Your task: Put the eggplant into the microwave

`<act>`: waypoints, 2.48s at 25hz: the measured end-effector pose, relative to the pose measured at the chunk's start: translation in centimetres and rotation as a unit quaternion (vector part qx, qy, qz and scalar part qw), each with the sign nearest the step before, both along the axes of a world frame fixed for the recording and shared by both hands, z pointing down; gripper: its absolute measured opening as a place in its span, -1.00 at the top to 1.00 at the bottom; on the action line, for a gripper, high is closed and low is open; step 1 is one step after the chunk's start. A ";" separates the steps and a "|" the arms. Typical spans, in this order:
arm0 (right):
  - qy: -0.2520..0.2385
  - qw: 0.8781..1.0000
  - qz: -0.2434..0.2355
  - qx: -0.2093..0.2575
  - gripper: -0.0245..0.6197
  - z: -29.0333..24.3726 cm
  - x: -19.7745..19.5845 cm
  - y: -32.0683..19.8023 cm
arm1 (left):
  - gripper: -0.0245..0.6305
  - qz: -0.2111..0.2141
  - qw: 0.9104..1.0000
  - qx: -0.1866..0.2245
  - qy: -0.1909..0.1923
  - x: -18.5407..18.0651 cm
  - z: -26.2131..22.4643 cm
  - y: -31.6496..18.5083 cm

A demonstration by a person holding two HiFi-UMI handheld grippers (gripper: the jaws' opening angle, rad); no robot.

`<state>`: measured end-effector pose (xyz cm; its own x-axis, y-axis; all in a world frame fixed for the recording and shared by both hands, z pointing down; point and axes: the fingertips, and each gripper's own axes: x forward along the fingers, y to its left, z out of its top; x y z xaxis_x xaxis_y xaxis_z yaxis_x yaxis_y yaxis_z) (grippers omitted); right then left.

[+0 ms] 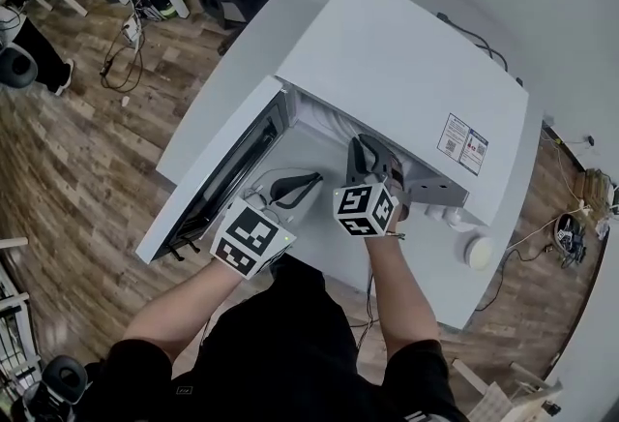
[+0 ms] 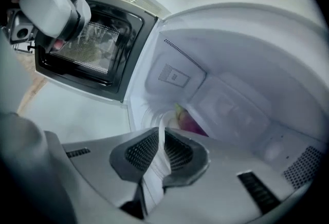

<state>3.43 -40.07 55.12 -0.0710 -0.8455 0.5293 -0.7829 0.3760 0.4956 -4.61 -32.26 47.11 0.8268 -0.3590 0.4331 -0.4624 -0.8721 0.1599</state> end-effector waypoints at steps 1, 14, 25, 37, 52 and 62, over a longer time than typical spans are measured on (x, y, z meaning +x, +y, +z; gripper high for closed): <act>-0.009 1.000 0.002 0.005 0.79 -0.5 -0.2 0.5 | 0.86 -0.002 1.000 -0.007 0.006 -0.1 -0.2 0.3; -0.189 0.981 0.035 -0.034 0.80 -6.6 -4.4 14.2 | 0.86 -0.007 0.999 0.012 0.045 -4.0 -6.7 8.2; -0.285 0.957 0.018 -0.042 0.80 -11.9 -6.8 21.6 | 0.86 -0.013 0.997 0.039 0.070 -6.7 -11.0 14.0; -0.357 0.934 -0.008 -0.018 0.81 -16.4 -2.8 29.1 | 0.86 -0.036 0.997 0.042 0.062 -4.3 -11.9 18.2; -0.459 0.884 -0.086 -0.004 0.86 -21.2 5.3 40.0 | 0.86 -0.117 0.991 0.030 0.056 2.4 -12.9 26.1; -0.539 0.837 -0.069 0.063 0.88 -26.4 6.0 41.3 | 0.86 -0.051 0.993 0.083 0.067 4.0 -17.6 29.3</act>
<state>9.39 1.26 28.74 -0.5523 -0.8336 0.0027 -0.7540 0.4982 -0.4281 -0.62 -2.93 29.50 0.8290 -0.5009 0.2489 -0.5337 -0.8415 0.0843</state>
